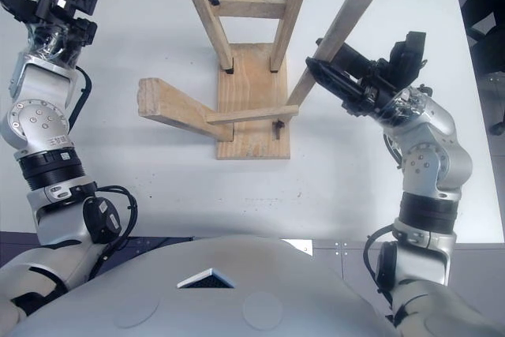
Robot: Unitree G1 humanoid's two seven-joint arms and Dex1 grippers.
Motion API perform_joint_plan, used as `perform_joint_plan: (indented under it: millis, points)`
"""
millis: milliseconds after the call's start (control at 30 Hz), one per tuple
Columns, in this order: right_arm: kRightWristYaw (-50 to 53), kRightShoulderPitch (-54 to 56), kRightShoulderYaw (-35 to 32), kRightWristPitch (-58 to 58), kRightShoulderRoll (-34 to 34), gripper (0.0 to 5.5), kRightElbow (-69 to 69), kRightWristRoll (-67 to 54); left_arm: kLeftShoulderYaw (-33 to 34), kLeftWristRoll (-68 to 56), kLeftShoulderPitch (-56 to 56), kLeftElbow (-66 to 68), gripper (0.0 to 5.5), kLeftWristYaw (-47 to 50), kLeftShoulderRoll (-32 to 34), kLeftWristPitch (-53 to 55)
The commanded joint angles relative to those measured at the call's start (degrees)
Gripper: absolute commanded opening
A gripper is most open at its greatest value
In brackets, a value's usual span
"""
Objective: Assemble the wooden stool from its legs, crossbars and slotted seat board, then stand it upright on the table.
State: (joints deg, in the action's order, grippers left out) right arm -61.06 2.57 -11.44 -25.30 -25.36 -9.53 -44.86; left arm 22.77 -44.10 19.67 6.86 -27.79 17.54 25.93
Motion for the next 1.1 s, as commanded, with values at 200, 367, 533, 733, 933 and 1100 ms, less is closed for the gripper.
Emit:
perform_joint_plan:
  millis: [200,367,533,733,933,1100]
  points:
    - [-0.51,-2.16,2.32,0.31,-0.25,2.02,-1.1,0.39,0.43,0.11,0.93,1.18,5.21,0.53,0.49,0.86]
    - [-1.27,-2.76,3.15,2.49,-1.14,2.02,0.73,2.37,0.68,0.13,1.05,1.52,5.21,0.58,0.71,1.18]
    - [-4.01,-1.56,4.05,6.02,-4.22,2.02,6.32,6.33,0.52,0.37,0.7,1.26,5.21,0.51,0.66,1.43]
    - [-12.99,-1.25,9.07,8.48,-12.3,2.02,10.48,10.81,-0.01,0.96,-0.36,0.93,5.21,0.32,0.63,1.48]
    - [-17.79,1.18,12.08,9.88,-18.22,2.02,9.02,12.19,-0.21,0.89,-1.12,-0.01,5.21,0.75,0.22,1.62]
    - [-17.87,1.89,13.51,9.35,-19.92,2.02,4.54,11.61,-0.54,0.69,-1.56,-0.63,5.21,0.43,0.23,1.86]
